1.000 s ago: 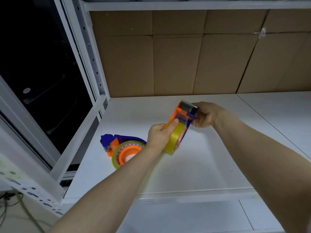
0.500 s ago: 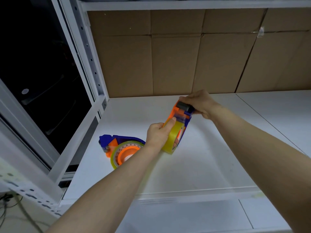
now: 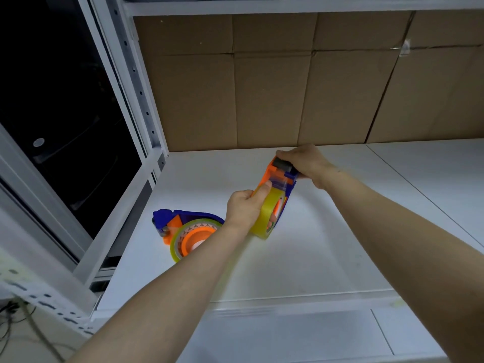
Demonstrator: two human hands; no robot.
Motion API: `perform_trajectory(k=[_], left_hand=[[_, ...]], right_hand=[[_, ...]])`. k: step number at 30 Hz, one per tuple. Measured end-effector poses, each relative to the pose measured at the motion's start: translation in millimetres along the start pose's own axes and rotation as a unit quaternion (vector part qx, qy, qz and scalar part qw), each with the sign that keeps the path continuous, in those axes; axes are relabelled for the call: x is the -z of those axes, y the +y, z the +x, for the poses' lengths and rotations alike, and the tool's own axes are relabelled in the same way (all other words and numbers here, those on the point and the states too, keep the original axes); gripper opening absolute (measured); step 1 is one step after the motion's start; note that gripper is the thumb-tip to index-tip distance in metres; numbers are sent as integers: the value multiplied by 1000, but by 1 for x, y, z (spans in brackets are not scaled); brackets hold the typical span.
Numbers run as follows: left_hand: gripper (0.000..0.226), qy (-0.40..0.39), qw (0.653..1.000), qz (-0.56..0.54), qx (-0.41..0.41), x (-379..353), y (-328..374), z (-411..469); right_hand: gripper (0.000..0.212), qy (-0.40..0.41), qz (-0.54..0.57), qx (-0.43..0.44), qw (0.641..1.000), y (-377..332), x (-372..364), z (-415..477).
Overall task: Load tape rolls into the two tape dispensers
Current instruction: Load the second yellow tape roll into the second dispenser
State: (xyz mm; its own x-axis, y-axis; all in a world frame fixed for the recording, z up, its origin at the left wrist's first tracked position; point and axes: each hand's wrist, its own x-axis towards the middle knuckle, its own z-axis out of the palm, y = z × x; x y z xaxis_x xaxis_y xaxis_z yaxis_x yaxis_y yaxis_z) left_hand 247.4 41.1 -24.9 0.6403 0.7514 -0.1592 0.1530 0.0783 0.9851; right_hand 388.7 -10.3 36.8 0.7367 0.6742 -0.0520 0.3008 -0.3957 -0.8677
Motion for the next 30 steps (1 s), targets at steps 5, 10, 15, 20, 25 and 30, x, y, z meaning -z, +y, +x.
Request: perform_trajectory(k=[5,10,15,20,25,30], left_hand=[[45,-11,1000,-20,4,1,1,-2],[54,-4,1000,-16,1,1,-1,-3],[50,-9,1000,-21,7,1,0,-4],[53,-7,999,-31,18,0,1,-2],[42,55,987,-127,84,8,13,7],[63,28,954,-279,109,16,28,30]], right_hand=[[27,-52,169,-86,981,4,5,1],[29,-93,222,-128,962,10,8,-4],[40,-35,122,-80,989,10,1,-4],[26,-20,209,-79,974,7,-1,-9],[48,21,202,-75,976,31,-8,-17],[43,-27,69,97,993,24,-26,-47]])
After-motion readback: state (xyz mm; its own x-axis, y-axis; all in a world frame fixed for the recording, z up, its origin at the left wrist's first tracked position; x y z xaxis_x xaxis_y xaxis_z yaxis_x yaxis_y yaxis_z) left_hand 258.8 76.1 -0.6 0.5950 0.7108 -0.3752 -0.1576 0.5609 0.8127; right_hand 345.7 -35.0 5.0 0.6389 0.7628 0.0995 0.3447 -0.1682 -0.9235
